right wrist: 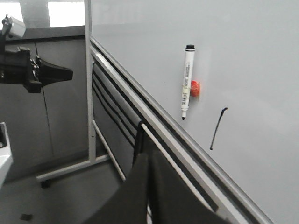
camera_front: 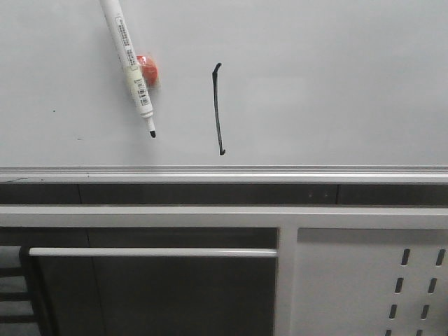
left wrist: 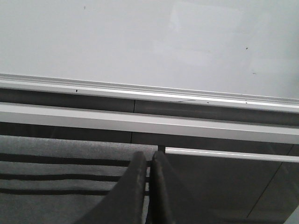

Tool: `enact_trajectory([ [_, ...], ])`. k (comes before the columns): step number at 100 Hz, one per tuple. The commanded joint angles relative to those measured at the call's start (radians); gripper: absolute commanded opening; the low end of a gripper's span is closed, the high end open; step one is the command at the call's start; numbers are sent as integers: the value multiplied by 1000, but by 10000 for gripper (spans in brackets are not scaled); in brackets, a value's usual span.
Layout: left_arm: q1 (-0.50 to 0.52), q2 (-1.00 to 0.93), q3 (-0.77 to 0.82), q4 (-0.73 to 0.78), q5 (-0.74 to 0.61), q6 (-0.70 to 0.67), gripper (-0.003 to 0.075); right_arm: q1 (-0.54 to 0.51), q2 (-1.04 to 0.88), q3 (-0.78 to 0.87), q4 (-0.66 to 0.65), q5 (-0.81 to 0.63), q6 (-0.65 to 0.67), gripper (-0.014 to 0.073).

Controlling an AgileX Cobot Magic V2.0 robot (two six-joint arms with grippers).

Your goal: Write number 1 on whiteboard

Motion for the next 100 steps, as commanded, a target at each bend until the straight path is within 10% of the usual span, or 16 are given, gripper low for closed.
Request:
enact_trajectory([
  [1,4,-28,22,-13,-50,-8,-18,-43,2,22,-116,-148,-1,-50],
  [31,4,-28,22,-13,-50,-8,-18,-435,-62,388,-479,-427,517,-50],
  [65,4,-28,22,-13,-50,-8,-18,-810,-447,611,-425,-362,557,-51],
  [100,4,-26,22,-13,-50,-8,-18,-872,-439,611,-374,-163,557,-51],
])
